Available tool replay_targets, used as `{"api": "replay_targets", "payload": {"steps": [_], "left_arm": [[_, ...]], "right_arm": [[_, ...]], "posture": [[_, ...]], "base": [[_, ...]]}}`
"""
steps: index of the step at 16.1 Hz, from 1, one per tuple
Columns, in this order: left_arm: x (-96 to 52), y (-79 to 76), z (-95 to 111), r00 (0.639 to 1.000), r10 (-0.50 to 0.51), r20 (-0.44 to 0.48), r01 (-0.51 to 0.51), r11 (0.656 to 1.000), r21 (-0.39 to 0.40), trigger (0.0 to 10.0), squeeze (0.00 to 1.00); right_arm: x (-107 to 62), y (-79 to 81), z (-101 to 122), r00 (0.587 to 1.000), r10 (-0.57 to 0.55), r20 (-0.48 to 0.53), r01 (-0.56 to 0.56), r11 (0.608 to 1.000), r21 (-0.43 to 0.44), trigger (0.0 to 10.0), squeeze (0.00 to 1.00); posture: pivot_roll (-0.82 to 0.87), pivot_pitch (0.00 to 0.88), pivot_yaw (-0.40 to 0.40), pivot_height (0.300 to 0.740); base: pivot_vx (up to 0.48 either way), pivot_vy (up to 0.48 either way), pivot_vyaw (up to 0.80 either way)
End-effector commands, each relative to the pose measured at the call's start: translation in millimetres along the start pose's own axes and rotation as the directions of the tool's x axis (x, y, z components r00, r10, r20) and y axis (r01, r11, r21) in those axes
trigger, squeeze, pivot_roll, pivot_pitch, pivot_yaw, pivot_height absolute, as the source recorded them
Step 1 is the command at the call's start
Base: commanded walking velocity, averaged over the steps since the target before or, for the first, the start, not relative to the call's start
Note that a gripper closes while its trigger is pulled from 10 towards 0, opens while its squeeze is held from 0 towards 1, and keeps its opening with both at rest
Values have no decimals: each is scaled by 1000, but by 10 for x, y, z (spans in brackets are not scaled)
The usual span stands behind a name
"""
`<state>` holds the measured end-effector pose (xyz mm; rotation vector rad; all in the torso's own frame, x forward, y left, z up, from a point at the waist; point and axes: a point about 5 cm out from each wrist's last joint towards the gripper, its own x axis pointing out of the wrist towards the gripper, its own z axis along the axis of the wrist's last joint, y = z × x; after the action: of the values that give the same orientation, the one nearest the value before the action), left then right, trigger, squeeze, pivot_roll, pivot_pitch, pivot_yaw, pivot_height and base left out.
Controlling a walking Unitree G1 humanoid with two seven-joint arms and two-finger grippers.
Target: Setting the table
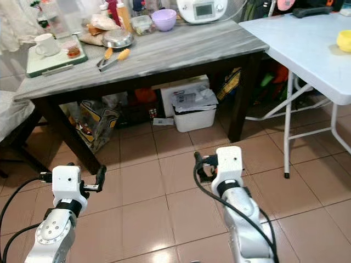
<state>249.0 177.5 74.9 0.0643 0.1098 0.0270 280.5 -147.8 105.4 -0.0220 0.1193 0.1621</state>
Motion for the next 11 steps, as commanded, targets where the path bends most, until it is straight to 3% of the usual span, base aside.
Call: {"api": "replay_targets", "payload": {"steps": [1,5,7,8,11], "left_arm": [[-21,73,-5,1000,11,-12,-11,1000,8,10000,0],[-27,72,-31,1000,13,-24,-12,1000,8,10000,0],[-34,75,-42,999,14,-28,-14,1000,3,10000,0],[-34,73,-51,999,17,-33,-17,1000,-2,10000,0],[-40,65,-52,999,21,-31,-22,999,-39,10000,0]], "right_arm": [[-7,76,15,999,36,-1,-36,999,14,10000,0],[4,133,41,998,50,35,-47,996,-74,10000,0],[-9,199,57,993,105,59,-103,994,-47,10000,0],[-38,243,27,985,166,37,-167,986,25,10000,0],[-43,187,-9,992,125,18,-125,992,3,10000,0]], "posture": [[-224,107,114,740],[-223,105,111,740],[-221,104,110,740],[-221,104,110,740],[-222,110,110,740]], "base": [[0,-274,0],[0,-328,0],[0,-412,0],[0,-390,0],[0,-130,0]]}}
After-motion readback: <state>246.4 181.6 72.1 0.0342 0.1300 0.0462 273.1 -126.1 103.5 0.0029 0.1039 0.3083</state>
